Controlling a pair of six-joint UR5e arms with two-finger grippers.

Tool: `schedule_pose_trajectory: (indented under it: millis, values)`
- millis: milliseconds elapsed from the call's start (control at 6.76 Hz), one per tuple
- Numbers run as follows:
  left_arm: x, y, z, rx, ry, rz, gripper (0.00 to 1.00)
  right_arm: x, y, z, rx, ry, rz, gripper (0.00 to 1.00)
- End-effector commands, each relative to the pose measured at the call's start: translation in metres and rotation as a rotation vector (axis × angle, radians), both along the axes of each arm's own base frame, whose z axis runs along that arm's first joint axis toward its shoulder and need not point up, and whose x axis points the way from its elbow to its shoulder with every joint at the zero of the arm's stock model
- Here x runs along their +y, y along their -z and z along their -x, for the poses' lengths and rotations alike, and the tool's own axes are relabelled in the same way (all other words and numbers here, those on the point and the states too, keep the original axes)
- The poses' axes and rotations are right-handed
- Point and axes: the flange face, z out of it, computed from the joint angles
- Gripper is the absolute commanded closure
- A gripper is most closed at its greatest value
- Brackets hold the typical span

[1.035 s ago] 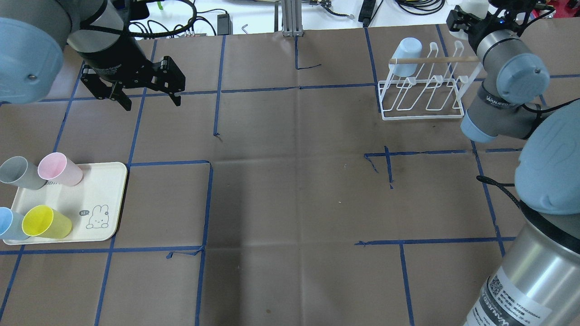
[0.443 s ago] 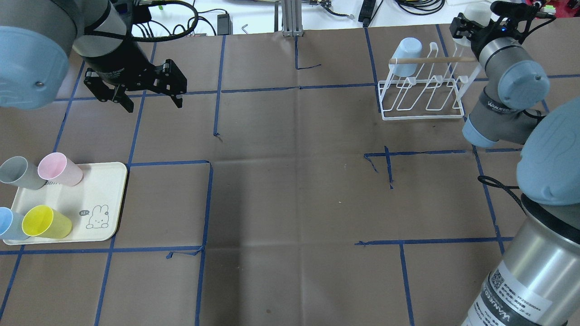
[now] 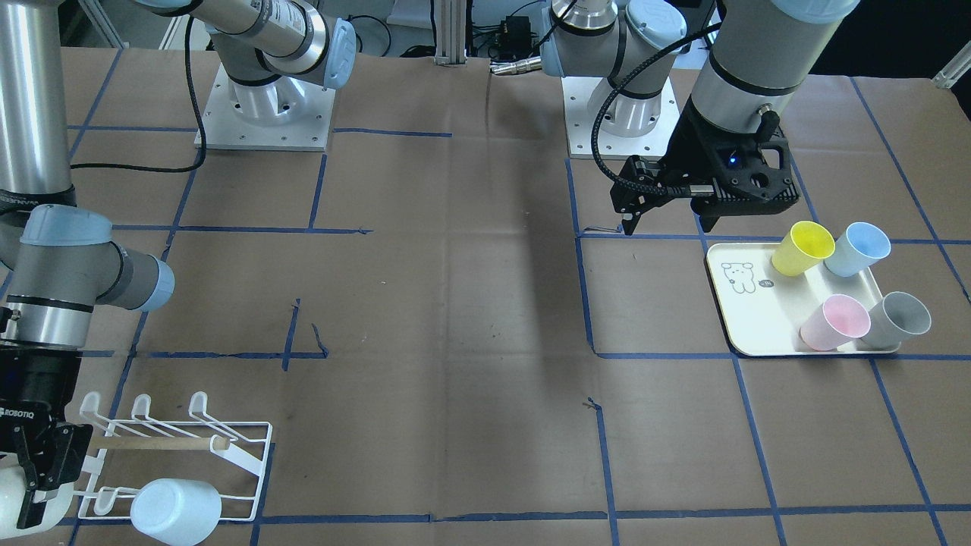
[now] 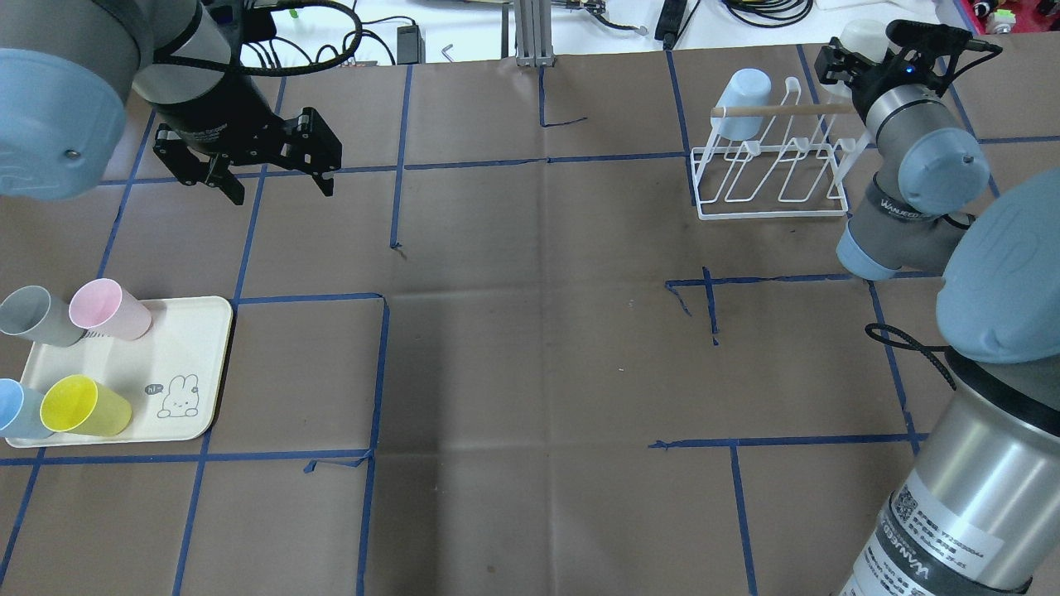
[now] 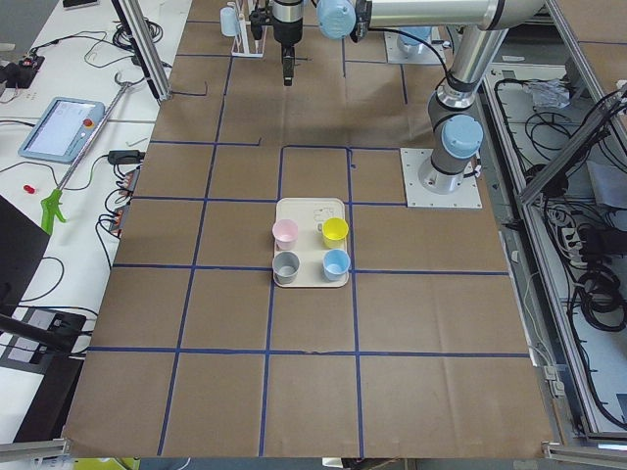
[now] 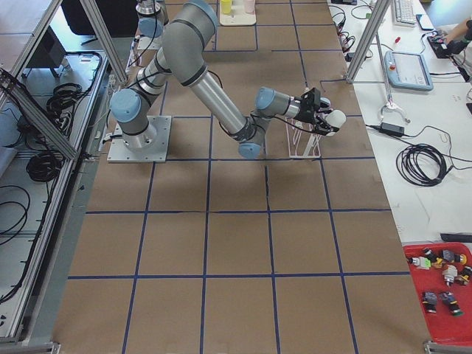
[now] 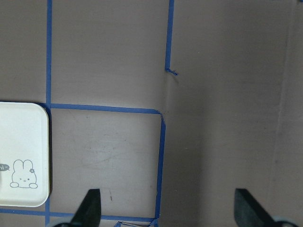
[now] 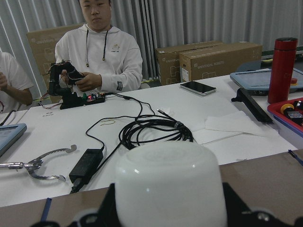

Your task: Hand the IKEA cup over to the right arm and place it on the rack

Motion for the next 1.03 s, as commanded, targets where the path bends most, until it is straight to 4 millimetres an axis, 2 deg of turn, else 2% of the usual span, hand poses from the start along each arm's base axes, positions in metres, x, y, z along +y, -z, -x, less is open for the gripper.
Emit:
schedule_pose_trajectory:
  millis: [0,296,443,591,739,887]
  values:
    - [0.001,-0.001,0.0,0.0,0.0,0.002,0.0,0.0,-0.001,-0.002,-0.005,-0.011,0.003,0.0]
    - [0.001,-0.001,0.0,0.0,0.0,0.002,0.0,0.001,-0.01,-0.003,0.001,-0.012,0.014,0.0]
    - [0.001,-0.001,0.0,-0.001,0.001,0.002,0.0,0.002,-0.025,-0.003,0.004,-0.009,0.03,0.0]
    - [0.001,-0.001,0.0,0.0,0.0,0.002,0.0,0.006,-0.046,-0.005,0.012,-0.009,0.059,0.0]
    - [0.001,-0.001,0.0,-0.001,0.001,0.002,0.0,0.011,-0.079,-0.013,0.012,-0.018,0.06,0.0]
    - [0.001,-0.002,0.0,-0.001,0.001,0.004,0.0,0.014,-0.11,-0.026,-0.013,-0.036,-0.015,0.0]
